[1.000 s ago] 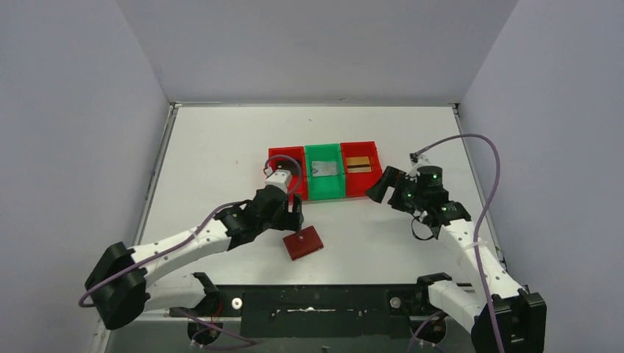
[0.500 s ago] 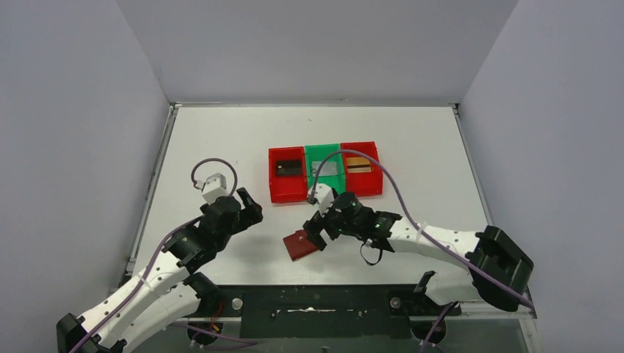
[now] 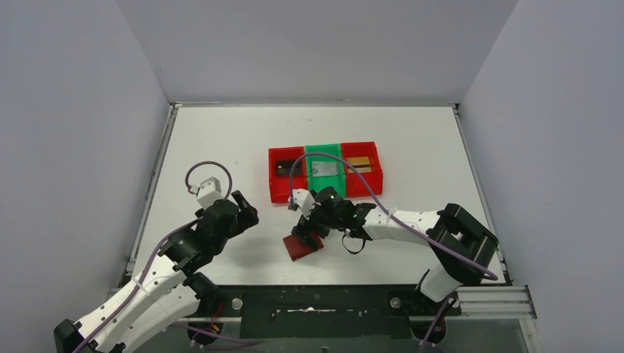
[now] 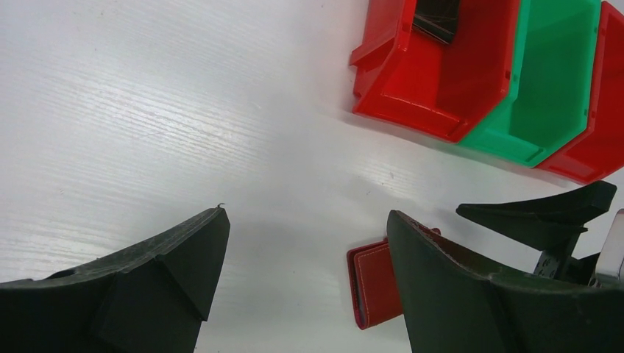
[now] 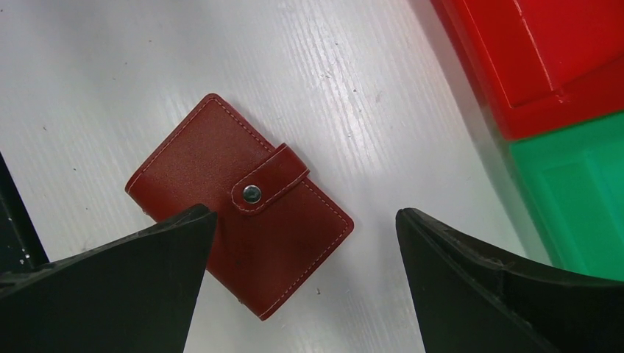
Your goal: Take the credit cards out of the card holder
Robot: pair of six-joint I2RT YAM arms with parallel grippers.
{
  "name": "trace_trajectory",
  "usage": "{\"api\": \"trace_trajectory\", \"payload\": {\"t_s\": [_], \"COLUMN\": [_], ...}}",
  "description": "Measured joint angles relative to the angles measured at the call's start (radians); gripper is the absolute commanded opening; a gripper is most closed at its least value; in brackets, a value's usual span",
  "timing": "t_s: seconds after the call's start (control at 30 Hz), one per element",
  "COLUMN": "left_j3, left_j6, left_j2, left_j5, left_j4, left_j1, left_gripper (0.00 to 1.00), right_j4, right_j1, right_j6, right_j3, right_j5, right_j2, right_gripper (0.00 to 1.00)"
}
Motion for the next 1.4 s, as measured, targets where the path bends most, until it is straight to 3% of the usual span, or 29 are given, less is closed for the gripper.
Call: {"api": "trace_trajectory", "payload": {"t_s": [0.37,0.53,0.67,0.77,0.9,1.03,1.2,1.4], "left_j3": [0.0,0.0,0.0,0.0,0.0,0.0,0.0,0.0], "left_j6": [-0.005,-0.005,-0.005,-0.005,-0.005,-0.005,-0.005,-0.01], "left_j2": [0.0,-0.001,-0.001,-0.001,0.002,0.014,0.024,0.022], "left_j5": [-0.016,-0.018,-0.017,-0.016,-0.01,0.001,0.021,0.039], "left_j4": [-0.037,-0.045,-0.044,-0.044,-0.044,-0.043,-0.033,-0.031], "left_j1": [0.0,0.0,0.0,0.001,0.003,0.003,0.003,0.003], "left_gripper": [0.79,0.79,0.79,0.79,0.79,0.79,0.79,0.79], "right_j4": [-0.003,0.027,0.06,0.054,0.003,-0.022,-0.004,0.01], "right_j1": [-0.001,0.02,0.06,0.088,0.11,0.171,0.234,0.208], "right_j6": [-0.031,0.055,0.226,0.405,0.636,0.722,0.712,0.578], "right_j3": [0.005,0.011,-0.007,-0.034,-0.093,-0.125,-0.133,-0.061], "right_j5": [-0.035,0.018,0.186,0.352,0.51,0.535,0.483,0.501], "right_j2": [0.067,0.082,0.075,0.048,-0.016,-0.064,-0.164,-0.269], "right_gripper": [0.98,0.8,0.64,0.61,0.61,0.62,0.75,0.75]}}
